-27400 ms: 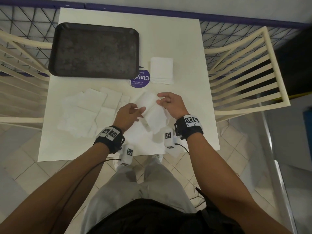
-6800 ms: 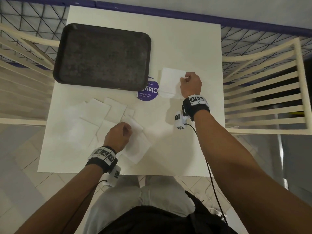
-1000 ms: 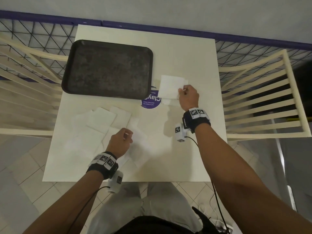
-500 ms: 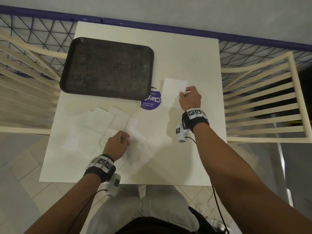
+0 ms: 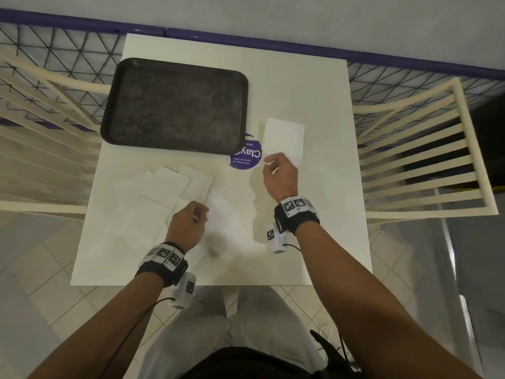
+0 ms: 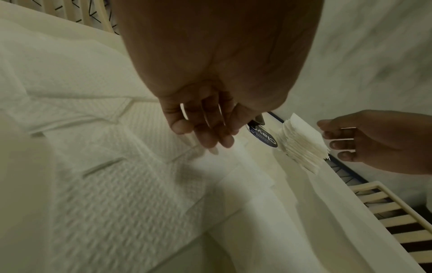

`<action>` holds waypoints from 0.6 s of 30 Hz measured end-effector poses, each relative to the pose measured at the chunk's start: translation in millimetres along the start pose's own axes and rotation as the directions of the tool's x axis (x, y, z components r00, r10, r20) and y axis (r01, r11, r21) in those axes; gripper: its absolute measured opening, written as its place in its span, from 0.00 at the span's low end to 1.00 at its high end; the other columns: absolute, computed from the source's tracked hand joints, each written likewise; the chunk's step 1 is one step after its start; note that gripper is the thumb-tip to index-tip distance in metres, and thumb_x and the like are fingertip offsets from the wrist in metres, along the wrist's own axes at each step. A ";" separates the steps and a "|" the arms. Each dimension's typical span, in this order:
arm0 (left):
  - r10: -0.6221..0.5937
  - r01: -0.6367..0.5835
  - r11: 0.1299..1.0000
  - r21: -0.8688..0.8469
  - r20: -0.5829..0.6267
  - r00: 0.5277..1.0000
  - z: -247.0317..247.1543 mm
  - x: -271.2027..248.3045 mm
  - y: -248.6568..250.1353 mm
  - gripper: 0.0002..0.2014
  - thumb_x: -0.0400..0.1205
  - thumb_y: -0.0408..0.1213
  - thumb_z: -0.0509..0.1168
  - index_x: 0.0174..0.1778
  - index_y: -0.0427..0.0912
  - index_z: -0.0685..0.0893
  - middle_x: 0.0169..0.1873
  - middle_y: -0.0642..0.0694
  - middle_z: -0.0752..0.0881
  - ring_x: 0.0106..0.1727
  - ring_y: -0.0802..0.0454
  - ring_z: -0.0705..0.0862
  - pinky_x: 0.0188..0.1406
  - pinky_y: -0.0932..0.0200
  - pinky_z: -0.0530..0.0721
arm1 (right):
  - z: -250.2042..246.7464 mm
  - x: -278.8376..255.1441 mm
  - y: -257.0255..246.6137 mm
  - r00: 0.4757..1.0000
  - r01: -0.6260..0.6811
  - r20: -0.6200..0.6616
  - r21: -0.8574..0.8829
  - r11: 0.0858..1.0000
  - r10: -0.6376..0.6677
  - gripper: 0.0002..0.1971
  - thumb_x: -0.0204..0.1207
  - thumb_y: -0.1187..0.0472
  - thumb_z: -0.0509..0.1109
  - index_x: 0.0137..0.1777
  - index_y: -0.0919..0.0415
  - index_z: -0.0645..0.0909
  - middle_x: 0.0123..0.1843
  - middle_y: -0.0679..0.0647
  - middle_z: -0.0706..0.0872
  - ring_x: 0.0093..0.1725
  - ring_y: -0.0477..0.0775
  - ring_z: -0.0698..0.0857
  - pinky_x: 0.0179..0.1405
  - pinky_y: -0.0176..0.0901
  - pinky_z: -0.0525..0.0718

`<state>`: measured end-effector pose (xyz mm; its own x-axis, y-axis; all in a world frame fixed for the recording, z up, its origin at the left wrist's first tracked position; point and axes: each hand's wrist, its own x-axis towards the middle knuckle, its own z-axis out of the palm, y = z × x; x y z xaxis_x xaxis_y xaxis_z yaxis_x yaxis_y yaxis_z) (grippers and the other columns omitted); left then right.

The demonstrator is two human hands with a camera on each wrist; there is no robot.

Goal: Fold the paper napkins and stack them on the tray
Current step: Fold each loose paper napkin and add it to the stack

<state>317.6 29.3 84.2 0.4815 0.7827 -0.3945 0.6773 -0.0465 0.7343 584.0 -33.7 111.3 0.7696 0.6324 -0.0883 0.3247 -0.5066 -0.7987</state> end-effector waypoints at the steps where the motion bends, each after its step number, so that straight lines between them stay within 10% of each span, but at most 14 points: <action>1: 0.020 -0.019 1.000 0.018 -0.022 1.000 -1.5 -1.3 -3.0 0.06 0.87 0.35 0.64 0.53 0.50 0.85 0.43 0.56 0.88 0.42 0.53 0.87 0.45 0.54 0.85 | 6.9 -9.9 -0.1 0.999 0.006 0.041 -0.006 1.000 -0.006 0.07 0.77 0.66 0.69 0.51 0.55 0.84 0.40 0.49 0.86 0.40 0.47 0.84 0.42 0.33 0.80; 9: 0.090 -0.067 0.978 0.197 -0.113 0.990 -20.4 -18.1 -33.6 0.10 0.81 0.33 0.72 0.56 0.48 0.88 0.51 0.51 0.84 0.56 0.44 0.79 0.59 0.41 0.83 | 53.8 -82.3 1.4 0.956 0.084 0.286 -0.036 0.996 -0.071 0.08 0.77 0.68 0.70 0.50 0.60 0.89 0.42 0.44 0.88 0.34 0.28 0.81 0.41 0.16 0.72; 18: 0.029 -0.023 0.989 0.149 -0.041 0.999 -26.4 -25.8 -56.6 0.19 0.79 0.32 0.75 0.66 0.44 0.84 0.57 0.49 0.78 0.58 0.43 0.81 0.63 0.48 0.83 | 86.9 -124.8 2.3 0.870 0.082 0.493 -0.169 0.982 0.013 0.20 0.74 0.56 0.79 0.65 0.57 0.85 0.51 0.50 0.86 0.50 0.51 0.85 0.61 0.48 0.83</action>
<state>252.1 28.2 67.4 0.4779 0.8057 -0.3500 0.7417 -0.1565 0.6523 440.9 -62.9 68.8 0.4030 0.8326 -0.3800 0.4747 -0.5451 -0.6910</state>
